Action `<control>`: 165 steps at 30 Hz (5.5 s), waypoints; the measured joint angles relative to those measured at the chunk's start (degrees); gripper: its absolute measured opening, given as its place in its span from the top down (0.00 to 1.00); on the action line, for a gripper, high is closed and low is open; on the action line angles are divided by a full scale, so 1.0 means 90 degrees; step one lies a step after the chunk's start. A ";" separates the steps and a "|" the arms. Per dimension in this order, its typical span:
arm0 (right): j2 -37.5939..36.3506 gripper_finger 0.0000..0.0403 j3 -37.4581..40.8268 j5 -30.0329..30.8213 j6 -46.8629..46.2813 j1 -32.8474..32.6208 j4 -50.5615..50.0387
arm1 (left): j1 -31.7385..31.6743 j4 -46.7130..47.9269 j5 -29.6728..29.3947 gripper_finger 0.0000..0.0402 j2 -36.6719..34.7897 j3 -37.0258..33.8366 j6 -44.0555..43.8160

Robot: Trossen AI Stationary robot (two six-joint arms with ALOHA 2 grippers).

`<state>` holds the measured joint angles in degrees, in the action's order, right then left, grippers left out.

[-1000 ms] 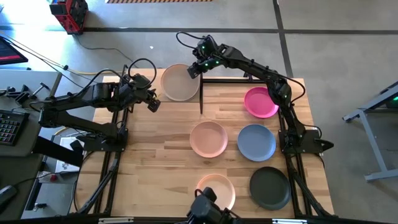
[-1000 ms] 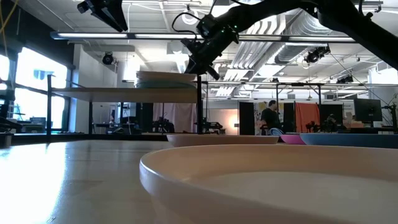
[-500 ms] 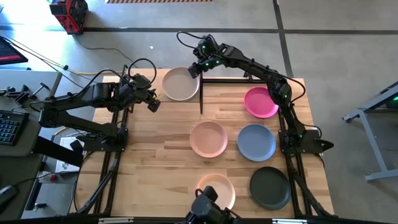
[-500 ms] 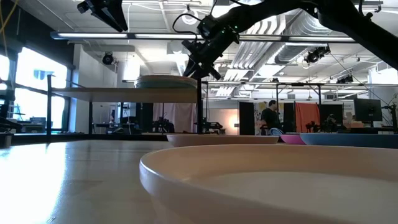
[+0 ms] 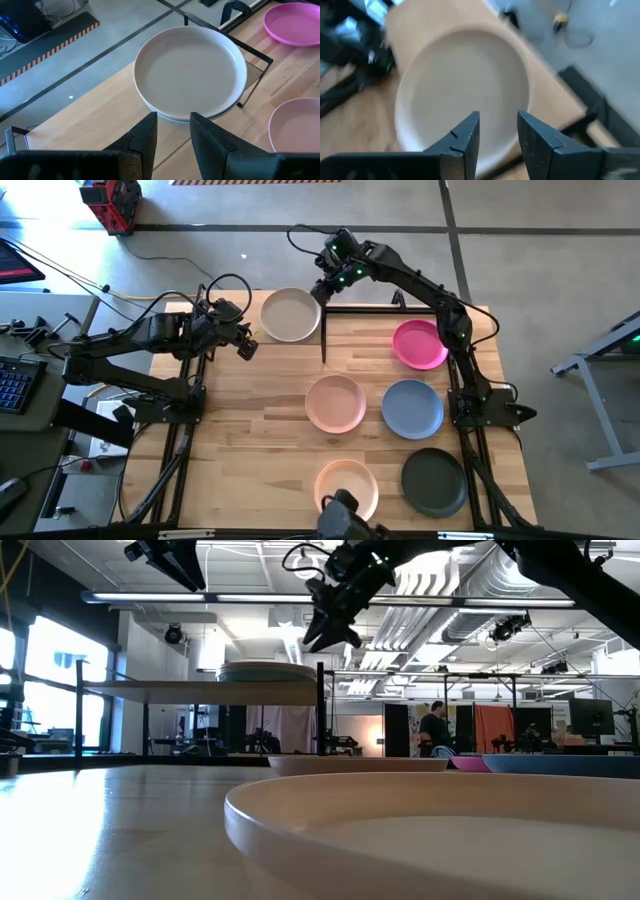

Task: Place and stack plates onto a shelf
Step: Stack the white plate on top of the gray plate on the shelf

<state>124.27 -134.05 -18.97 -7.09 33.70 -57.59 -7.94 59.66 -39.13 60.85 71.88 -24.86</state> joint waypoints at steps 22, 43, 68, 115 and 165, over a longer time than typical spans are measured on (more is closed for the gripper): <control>-0.0141 0.72 0.0209 0.0080 0.0346 -0.2448 -0.3533 | 0.0005 0.0000 0.0015 0.74 0.0001 0.0000 0.0000; -0.0141 0.72 0.2970 0.0268 -0.1251 -0.4832 -0.1791 | 0.0005 0.0000 -0.0010 0.74 0.0001 0.0000 0.0457; -0.0138 0.72 0.4473 0.0728 -0.2686 -0.5903 0.0036 | 0.0007 0.0000 0.0957 0.74 0.0066 -0.0005 0.0442; 0.0209 1.00 0.3575 0.1079 -0.2525 -0.5616 -0.0348 | 0.0005 0.0041 0.1122 0.74 0.0168 -0.0005 0.0945; -0.0461 1.00 -0.0105 0.3320 -0.0153 -0.1968 -0.2296 | -0.0479 -0.1600 0.2047 0.74 0.0168 0.0002 0.1994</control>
<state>120.12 -135.00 10.92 -8.47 15.99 -78.25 -12.25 45.26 -20.71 62.37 71.90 -6.92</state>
